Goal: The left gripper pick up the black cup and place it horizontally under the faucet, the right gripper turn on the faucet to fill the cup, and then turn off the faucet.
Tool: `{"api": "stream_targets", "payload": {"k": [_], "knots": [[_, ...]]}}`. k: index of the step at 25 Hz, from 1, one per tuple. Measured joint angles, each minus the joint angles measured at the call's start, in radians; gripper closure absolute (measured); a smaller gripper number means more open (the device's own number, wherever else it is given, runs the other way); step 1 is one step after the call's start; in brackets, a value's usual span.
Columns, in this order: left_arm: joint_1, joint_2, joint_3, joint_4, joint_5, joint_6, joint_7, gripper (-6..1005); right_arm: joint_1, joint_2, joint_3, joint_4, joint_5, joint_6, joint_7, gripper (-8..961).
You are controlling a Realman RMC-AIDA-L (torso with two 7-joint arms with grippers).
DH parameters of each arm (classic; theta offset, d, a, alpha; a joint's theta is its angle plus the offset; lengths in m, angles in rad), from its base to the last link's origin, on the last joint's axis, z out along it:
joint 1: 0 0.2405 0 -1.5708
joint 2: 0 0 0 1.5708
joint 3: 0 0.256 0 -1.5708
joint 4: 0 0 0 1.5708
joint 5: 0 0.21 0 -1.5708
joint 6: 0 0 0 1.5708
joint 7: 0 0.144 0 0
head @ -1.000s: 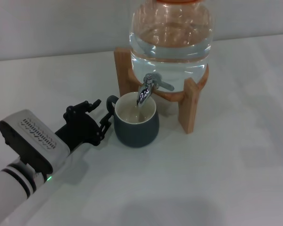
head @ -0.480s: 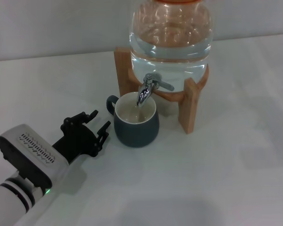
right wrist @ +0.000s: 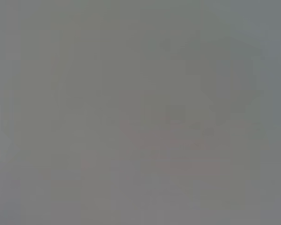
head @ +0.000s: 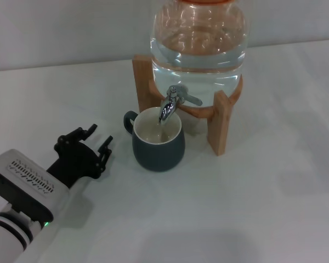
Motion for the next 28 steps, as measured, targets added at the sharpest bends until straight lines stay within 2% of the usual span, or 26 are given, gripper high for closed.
{"api": "stream_targets", "payload": {"k": [4,5,7,11,19,24,28], "knots": [[0.025,0.000,-0.061,0.021,-0.001,0.005,0.067,622,-0.001,-0.001,0.000,-0.001,0.000,-0.001,0.000,98],[0.044,0.000,-0.112,0.036,-0.002,0.018,0.109,622,-0.002,-0.001,-0.003,0.000,0.000,-0.001,0.000,98],[0.051,0.000,-0.130,0.040,-0.001,0.027,0.122,621,-0.003,-0.002,-0.007,0.000,0.000,-0.001,0.000,98],[0.079,-0.003,-0.225,0.045,-0.004,0.100,0.176,620,-0.006,-0.002,-0.038,0.001,-0.002,-0.001,0.000,98],[0.081,-0.001,-0.241,0.036,-0.140,0.234,0.207,614,-0.016,-0.002,-0.085,0.003,-0.002,0.012,0.004,98],[0.084,0.002,-0.243,0.034,-0.239,0.344,0.204,608,-0.041,-0.003,-0.122,0.006,-0.002,0.066,0.014,98],[0.083,0.003,-0.244,0.032,-0.328,0.371,0.203,608,-0.060,-0.003,-0.175,0.008,-0.001,0.108,0.034,98]]}}
